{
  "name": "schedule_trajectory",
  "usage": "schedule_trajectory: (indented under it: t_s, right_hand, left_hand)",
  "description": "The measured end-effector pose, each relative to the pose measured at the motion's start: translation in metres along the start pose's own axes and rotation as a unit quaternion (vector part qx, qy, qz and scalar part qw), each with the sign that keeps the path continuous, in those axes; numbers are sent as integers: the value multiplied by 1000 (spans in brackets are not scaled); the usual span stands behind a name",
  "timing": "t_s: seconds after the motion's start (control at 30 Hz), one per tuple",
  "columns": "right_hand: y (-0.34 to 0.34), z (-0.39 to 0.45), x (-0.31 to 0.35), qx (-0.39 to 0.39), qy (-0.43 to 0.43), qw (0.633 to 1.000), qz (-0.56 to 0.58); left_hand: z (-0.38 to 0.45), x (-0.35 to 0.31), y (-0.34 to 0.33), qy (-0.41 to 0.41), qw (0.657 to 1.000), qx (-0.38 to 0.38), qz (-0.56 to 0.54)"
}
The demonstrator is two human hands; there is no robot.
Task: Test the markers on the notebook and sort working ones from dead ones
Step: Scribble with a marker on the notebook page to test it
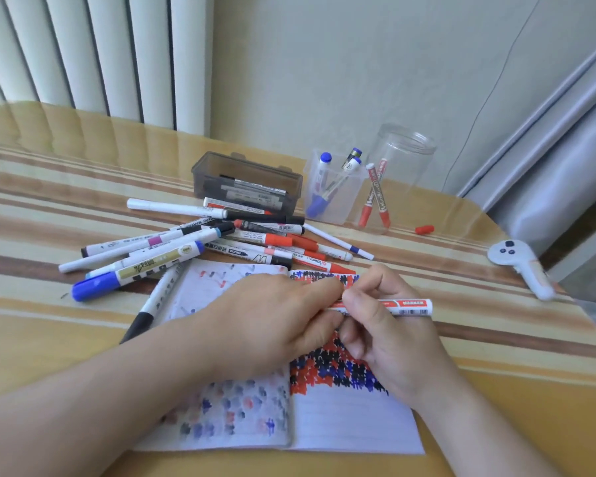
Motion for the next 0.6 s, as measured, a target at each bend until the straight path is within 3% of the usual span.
schedule_trajectory:
  t_s: [0.47, 0.6]
  right_hand:
    - [3, -4, 0, 25, 36, 999, -19]
    - [4, -3, 4, 9, 32, 999, -18]
  left_hand:
    - [3, 7, -2, 36, 994, 70, -70]
    - [3, 10, -2, 48, 996, 44, -62]
Point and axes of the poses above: each hand's wrist, its own z-axis towards the middle knuckle, its own y-axis out of the back of the hand, x = y × z, the point moved 5 cm from there along z, towards the middle knuckle, and after that the axes turned 15 degrees about x, right-handed, at the moved point
